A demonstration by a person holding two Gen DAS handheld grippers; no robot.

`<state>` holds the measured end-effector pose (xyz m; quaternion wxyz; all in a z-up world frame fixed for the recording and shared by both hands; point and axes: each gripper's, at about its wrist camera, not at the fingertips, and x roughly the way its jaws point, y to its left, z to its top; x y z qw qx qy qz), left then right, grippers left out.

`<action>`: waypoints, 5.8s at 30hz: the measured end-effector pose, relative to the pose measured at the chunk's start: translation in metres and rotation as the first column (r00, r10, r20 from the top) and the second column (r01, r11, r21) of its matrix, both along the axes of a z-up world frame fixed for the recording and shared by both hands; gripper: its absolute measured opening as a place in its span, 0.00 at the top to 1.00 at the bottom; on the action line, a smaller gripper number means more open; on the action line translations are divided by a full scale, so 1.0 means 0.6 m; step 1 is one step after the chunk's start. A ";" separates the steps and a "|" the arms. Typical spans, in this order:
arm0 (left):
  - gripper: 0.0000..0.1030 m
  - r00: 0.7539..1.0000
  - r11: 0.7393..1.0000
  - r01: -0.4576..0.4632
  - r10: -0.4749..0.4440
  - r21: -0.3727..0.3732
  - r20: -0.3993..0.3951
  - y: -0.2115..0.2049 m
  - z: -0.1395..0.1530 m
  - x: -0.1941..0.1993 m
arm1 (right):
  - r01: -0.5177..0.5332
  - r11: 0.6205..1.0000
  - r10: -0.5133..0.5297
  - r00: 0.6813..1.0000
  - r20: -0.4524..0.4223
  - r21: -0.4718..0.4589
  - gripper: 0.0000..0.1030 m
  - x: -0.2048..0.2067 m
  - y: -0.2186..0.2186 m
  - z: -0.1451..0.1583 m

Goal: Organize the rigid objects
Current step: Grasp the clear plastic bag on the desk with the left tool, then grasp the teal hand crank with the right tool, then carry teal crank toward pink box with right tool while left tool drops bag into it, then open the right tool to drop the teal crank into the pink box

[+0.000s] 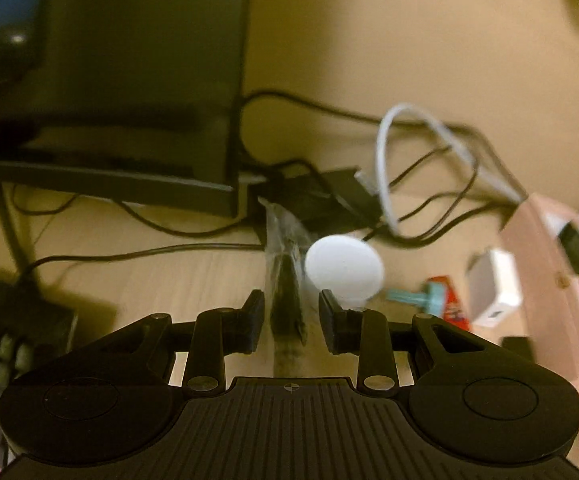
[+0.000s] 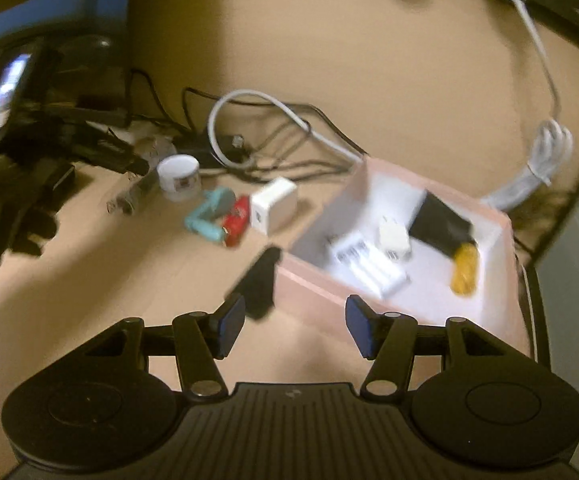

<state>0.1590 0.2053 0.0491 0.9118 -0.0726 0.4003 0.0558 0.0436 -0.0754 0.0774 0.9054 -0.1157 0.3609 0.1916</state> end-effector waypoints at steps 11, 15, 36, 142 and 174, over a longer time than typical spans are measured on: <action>0.78 1.000 1.000 -0.009 0.009 0.006 -0.009 0.001 -0.043 0.006 | 0.110 0.994 -0.107 0.990 -0.096 0.027 0.46 -0.046 -0.053 -0.034; 0.78 1.000 0.999 0.028 -0.028 0.038 -0.003 -0.011 -0.042 -0.047 | 0.122 0.992 -0.117 0.988 -0.103 0.044 0.46 -0.029 -0.035 -0.053; 0.77 1.000 0.966 -0.019 0.012 -0.256 -0.028 -0.030 -0.031 -0.317 | 0.130 0.988 -0.129 0.991 -0.019 0.078 0.59 0.074 0.115 -0.133; 0.79 0.850 0.791 0.526 -0.485 -0.313 0.203 -0.396 0.129 0.003 | 0.378 0.921 -0.387 0.916 0.105 0.097 0.89 -0.232 -0.203 0.033; 0.73 0.990 0.962 0.135 -0.123 -0.239 0.062 -0.112 0.015 -0.299 | 0.226 0.972 -0.232 0.961 0.147 0.061 0.81 0.148 -0.136 0.071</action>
